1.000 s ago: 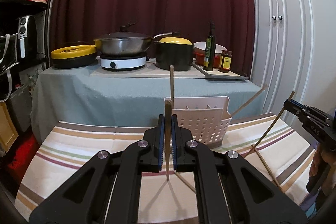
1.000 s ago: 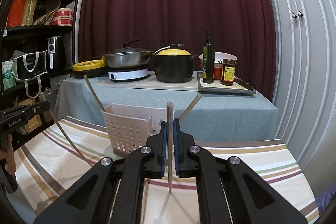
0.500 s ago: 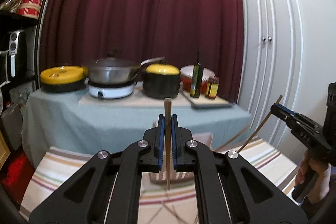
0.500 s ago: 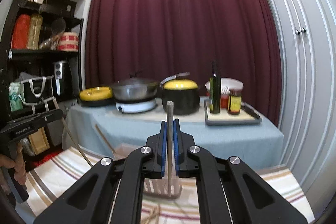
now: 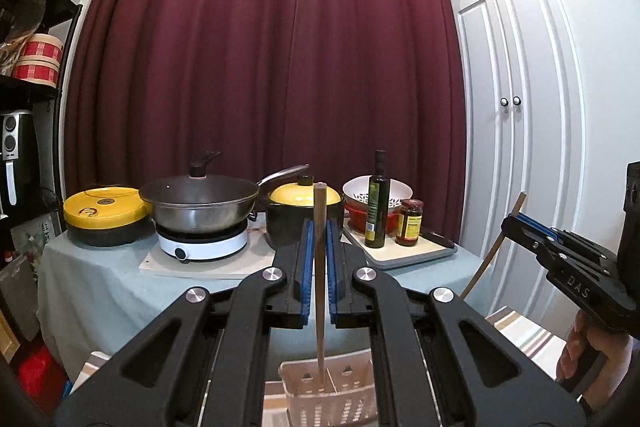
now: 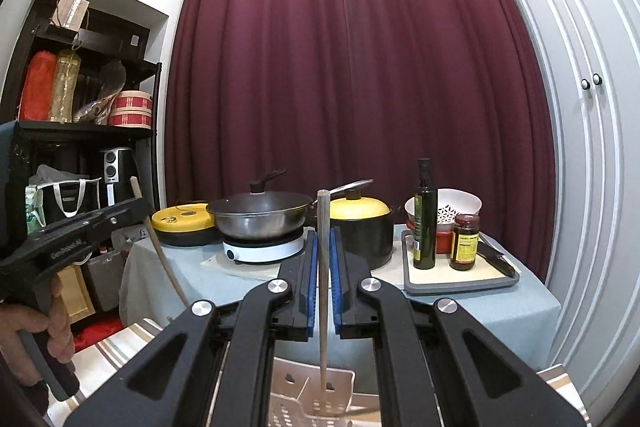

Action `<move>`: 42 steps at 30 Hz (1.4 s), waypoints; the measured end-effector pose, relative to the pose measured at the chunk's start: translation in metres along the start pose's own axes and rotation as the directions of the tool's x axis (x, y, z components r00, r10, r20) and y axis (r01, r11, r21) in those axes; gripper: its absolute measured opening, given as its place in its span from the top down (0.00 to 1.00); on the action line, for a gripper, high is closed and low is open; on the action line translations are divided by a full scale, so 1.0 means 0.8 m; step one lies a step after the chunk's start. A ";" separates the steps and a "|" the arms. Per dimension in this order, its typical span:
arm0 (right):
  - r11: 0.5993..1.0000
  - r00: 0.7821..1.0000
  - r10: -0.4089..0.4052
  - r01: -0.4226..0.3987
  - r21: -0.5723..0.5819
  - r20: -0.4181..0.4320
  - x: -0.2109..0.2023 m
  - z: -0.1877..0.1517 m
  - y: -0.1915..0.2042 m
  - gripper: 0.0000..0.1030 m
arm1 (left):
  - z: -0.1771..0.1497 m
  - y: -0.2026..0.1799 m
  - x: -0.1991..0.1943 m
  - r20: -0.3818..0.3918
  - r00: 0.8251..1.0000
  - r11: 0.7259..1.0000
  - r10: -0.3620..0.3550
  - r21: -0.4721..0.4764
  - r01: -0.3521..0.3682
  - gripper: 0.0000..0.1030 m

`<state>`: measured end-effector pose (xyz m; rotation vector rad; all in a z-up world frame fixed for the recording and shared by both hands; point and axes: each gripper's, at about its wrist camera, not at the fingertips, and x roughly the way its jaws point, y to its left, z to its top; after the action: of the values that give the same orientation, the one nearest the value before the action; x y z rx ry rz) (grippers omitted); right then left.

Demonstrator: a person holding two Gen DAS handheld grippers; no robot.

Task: Organize utensils
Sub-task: 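Carry the left tool's chopstick into the holder while the right tool carries its chopstick there, then open the left tool to drop its chopstick while the right tool opens too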

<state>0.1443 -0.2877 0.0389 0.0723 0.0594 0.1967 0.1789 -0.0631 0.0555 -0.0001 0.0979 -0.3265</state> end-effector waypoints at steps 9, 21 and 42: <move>1.000 0.997 -0.003 0.004 0.019 -0.074 0.044 -0.039 -0.005 0.94 | -0.034 0.002 0.048 -0.052 0.998 0.999 0.027 0.020 -0.026 0.94; 1.000 0.981 -0.015 0.020 0.023 -0.192 0.078 -0.095 -0.007 0.94 | -0.093 0.013 0.086 -0.158 0.987 0.999 0.034 -0.003 -0.035 0.94; 0.999 0.981 -0.035 0.037 0.006 -0.188 0.075 -0.096 -0.005 0.63 | -0.103 0.010 0.084 -0.166 0.985 0.999 0.052 0.014 -0.050 0.52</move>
<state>0.1987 -0.2747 -0.0407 0.0621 0.2502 0.1670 0.2374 -0.0756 -0.0332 0.0397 0.2610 -0.2754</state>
